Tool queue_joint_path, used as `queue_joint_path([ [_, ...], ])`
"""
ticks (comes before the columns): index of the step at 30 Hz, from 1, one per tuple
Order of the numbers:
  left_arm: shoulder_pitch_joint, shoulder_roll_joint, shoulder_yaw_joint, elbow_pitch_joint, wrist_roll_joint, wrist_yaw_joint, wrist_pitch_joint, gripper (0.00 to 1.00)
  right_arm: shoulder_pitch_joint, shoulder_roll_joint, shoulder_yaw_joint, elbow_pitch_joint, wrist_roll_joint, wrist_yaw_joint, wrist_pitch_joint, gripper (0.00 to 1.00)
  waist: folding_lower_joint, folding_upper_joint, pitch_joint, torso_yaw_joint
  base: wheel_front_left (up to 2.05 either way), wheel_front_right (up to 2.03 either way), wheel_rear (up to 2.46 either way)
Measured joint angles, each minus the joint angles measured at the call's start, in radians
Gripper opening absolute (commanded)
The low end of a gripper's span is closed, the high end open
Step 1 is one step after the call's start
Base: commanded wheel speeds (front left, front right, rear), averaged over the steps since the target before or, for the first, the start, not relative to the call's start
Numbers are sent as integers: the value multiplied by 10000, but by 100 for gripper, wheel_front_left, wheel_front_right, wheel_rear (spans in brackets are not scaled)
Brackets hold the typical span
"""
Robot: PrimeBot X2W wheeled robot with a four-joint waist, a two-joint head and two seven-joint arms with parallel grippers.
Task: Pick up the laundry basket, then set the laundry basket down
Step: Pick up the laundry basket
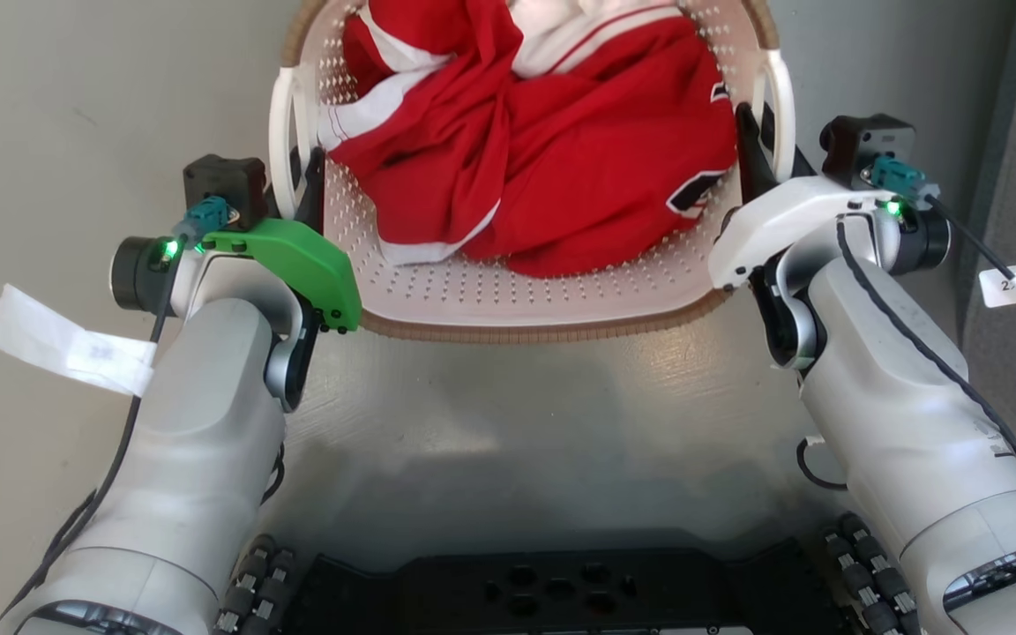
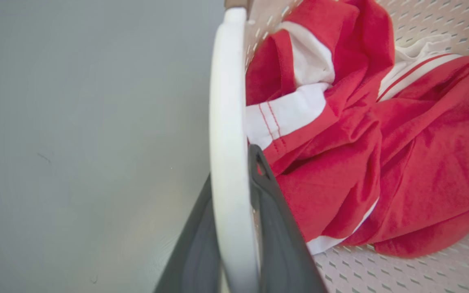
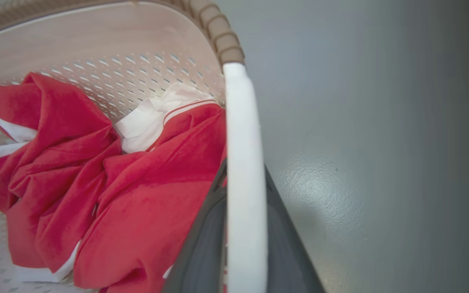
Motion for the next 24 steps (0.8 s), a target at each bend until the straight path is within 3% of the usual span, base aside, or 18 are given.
queue_joint_path([
  [14, 43, -84, -268, 591, -132, 0, 2, 0, 5, 59, 407, 838, 514, 46, 17, 0, 0, 0, -887, -148, 0, 0, 0],
  [24, 773, -178, -495, 1175, -717, -59, 4, 0, 361, 194, 911, 1837, 1026, 282, 82, 0, 0, 0, -2074, -290, 0, 0, 0],
])
